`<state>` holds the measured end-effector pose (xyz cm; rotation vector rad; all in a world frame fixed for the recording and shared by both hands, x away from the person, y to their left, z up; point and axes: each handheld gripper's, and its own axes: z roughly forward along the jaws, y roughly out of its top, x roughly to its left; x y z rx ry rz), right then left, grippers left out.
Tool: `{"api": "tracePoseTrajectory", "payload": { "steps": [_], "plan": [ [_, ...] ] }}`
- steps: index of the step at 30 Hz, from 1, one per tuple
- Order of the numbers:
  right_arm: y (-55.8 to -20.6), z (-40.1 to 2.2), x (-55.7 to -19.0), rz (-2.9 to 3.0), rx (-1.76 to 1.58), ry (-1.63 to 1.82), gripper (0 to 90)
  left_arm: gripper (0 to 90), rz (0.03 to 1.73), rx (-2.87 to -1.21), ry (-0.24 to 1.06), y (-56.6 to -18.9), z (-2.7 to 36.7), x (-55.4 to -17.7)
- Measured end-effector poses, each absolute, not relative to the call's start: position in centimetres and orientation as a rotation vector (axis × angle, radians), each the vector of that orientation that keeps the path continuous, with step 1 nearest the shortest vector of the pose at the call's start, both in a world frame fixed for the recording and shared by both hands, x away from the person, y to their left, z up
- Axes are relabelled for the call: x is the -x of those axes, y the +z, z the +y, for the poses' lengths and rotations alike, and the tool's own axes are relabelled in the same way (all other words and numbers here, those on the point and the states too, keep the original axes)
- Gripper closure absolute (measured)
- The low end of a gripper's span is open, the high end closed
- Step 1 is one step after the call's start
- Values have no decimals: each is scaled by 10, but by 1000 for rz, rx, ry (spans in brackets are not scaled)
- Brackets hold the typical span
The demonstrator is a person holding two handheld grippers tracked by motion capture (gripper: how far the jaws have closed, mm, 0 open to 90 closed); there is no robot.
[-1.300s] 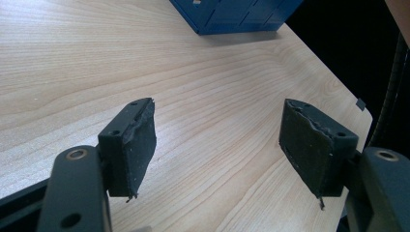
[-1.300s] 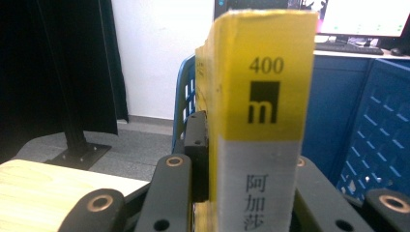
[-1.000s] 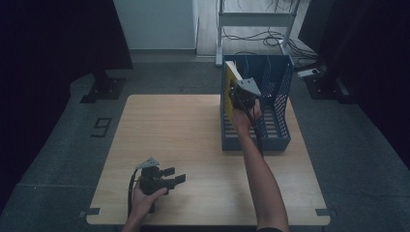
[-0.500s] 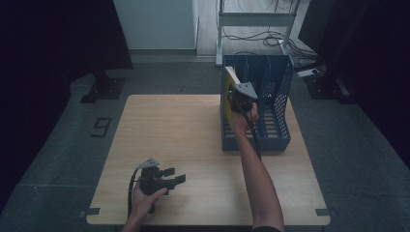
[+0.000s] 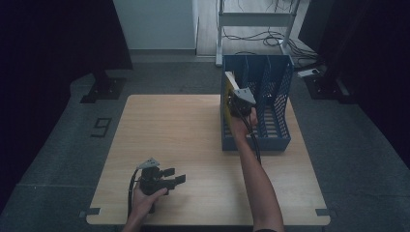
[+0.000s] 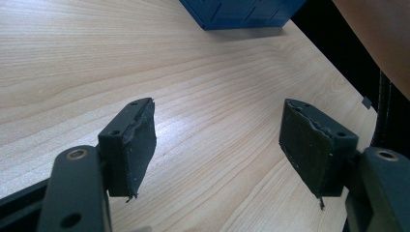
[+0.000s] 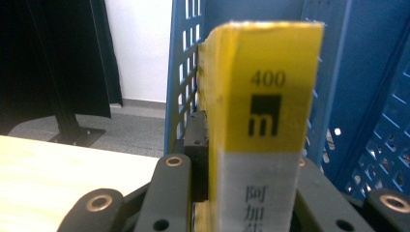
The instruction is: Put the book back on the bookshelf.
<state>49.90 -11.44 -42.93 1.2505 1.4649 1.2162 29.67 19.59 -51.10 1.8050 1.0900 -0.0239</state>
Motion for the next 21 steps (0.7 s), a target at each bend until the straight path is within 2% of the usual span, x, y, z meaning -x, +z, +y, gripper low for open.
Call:
{"api": "tracePoseTrajectory", "payload": {
  "steps": [14, 21],
  "plan": [
    [-430, -119, -483, 1554, -1279, 1178, 725, 290, 1075, -1814, -16, -508, 191, -294],
    [-423, -118, -485, 1579, -1276, 1183, 648, 289, 1077, -1804, -18, -507, 193, -294]
  ]
}}
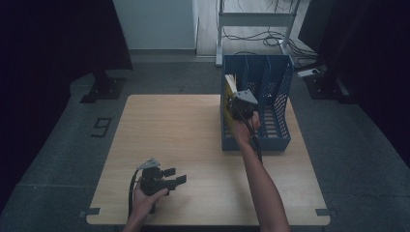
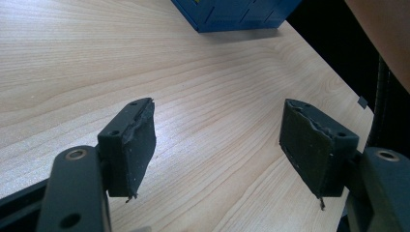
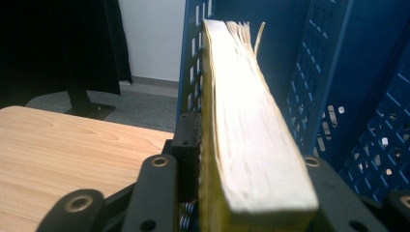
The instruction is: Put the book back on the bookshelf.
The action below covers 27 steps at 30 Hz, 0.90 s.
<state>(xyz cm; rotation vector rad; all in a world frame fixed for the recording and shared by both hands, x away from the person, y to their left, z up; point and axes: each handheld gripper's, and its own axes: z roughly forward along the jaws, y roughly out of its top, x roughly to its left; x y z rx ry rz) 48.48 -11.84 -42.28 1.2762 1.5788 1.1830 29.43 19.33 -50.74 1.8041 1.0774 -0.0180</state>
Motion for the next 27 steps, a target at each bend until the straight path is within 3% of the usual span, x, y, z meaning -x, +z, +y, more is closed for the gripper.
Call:
{"api": "tracePoseTrajectory", "payload": {
  "steps": [4, 11, 27],
  "plan": [
    [-419, -119, -487, 1581, -1278, 1190, 637, 289, 1076, -1807, -21, -508, 192, -294],
    [-416, -118, -492, 1609, -1308, 1144, 743, 289, 1076, -1808, -22, -507, 193, -294],
    [-414, -120, -498, 1549, -1324, 1142, 750, 290, 1082, -1797, -28, -508, 196, -296]
  ]
}}
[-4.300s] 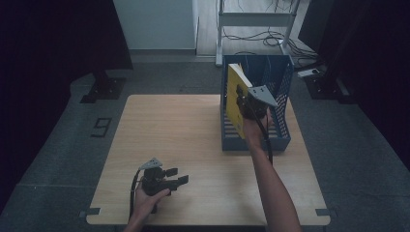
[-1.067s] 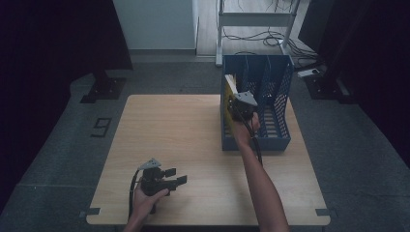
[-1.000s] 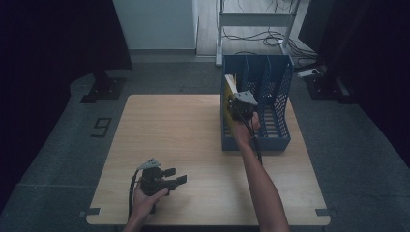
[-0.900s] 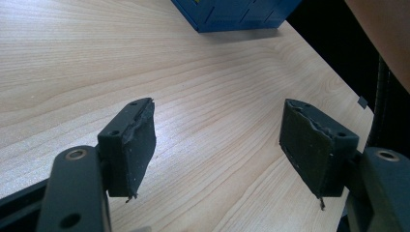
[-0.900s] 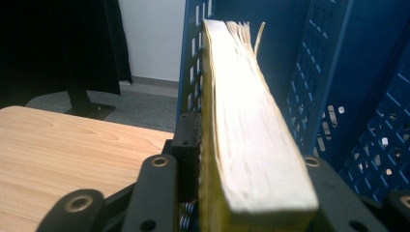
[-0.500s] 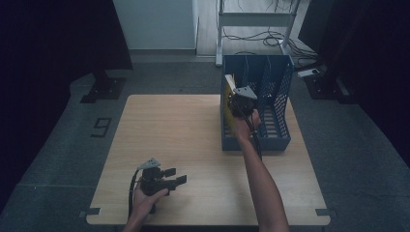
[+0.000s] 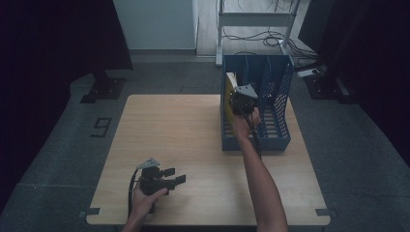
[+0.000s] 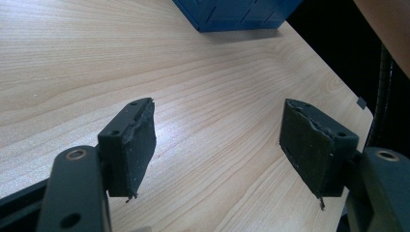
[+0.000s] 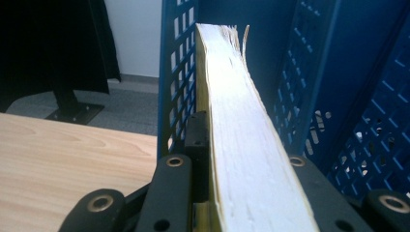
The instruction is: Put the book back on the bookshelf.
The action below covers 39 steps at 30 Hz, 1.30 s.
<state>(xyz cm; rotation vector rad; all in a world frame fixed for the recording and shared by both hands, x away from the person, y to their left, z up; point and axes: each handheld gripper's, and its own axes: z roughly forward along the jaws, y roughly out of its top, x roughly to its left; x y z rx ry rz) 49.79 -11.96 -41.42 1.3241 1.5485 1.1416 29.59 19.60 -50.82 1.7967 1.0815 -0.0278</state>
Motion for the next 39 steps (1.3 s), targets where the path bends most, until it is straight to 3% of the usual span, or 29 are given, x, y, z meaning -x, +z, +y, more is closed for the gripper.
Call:
{"api": "tracePoseTrajectory", "payload": {
  "steps": [29, 39],
  "plan": [
    [-421, -105, -527, 1518, -1318, 1154, 745, 290, 1092, -1801, -43, -512, 197, -298],
    [-424, -112, -522, 1604, -1246, 1176, 608, 292, 1079, -1806, -34, -511, 193, -295]
  ]
}}
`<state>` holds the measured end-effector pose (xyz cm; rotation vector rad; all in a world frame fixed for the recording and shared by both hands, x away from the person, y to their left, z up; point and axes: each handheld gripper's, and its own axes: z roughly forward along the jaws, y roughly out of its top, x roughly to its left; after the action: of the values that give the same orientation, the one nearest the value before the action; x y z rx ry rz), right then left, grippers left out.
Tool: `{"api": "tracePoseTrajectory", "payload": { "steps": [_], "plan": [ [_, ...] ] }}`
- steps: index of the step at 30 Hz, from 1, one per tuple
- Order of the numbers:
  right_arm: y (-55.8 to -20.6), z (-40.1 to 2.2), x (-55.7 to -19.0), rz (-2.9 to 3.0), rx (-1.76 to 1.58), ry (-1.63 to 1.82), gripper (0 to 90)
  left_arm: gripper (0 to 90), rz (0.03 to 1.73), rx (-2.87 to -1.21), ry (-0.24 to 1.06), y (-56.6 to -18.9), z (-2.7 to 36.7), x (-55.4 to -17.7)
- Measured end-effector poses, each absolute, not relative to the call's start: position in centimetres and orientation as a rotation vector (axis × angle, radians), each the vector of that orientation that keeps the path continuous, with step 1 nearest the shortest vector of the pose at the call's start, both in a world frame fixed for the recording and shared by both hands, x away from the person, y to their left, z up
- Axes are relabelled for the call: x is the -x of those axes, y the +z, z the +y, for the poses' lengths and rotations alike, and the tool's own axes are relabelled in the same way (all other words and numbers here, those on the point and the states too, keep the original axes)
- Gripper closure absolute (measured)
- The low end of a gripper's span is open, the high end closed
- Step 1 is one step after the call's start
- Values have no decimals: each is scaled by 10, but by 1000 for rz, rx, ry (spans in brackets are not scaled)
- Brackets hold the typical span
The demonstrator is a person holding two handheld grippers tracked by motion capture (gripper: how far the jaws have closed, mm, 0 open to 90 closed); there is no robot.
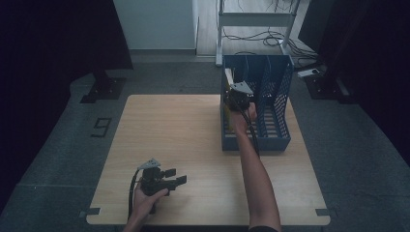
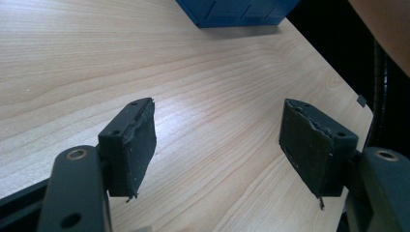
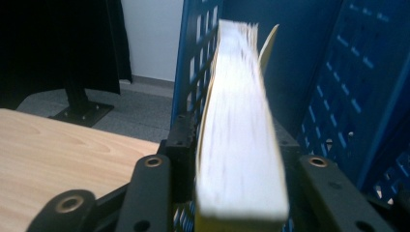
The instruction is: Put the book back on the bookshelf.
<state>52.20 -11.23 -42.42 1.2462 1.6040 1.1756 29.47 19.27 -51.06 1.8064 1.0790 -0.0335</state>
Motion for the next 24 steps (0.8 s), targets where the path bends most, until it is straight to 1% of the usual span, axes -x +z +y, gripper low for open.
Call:
{"api": "tracePoseTrajectory", "payload": {
  "steps": [4, 14, 20, 24],
  "plan": [
    [-430, -116, -520, 1630, -1254, 1165, 547, 292, 1076, -1811, -34, -511, 192, -294],
    [-434, -124, -514, 1638, -1275, 1153, 492, 292, 1076, -1823, -37, -512, 190, -295],
    [-432, -128, -504, 1620, -1264, 1193, 467, 291, 1077, -1827, -37, -513, 188, -295],
    [-430, -132, -499, 1623, -1270, 1215, 464, 291, 1074, -1827, -35, -512, 188, -294]
  ]
}}
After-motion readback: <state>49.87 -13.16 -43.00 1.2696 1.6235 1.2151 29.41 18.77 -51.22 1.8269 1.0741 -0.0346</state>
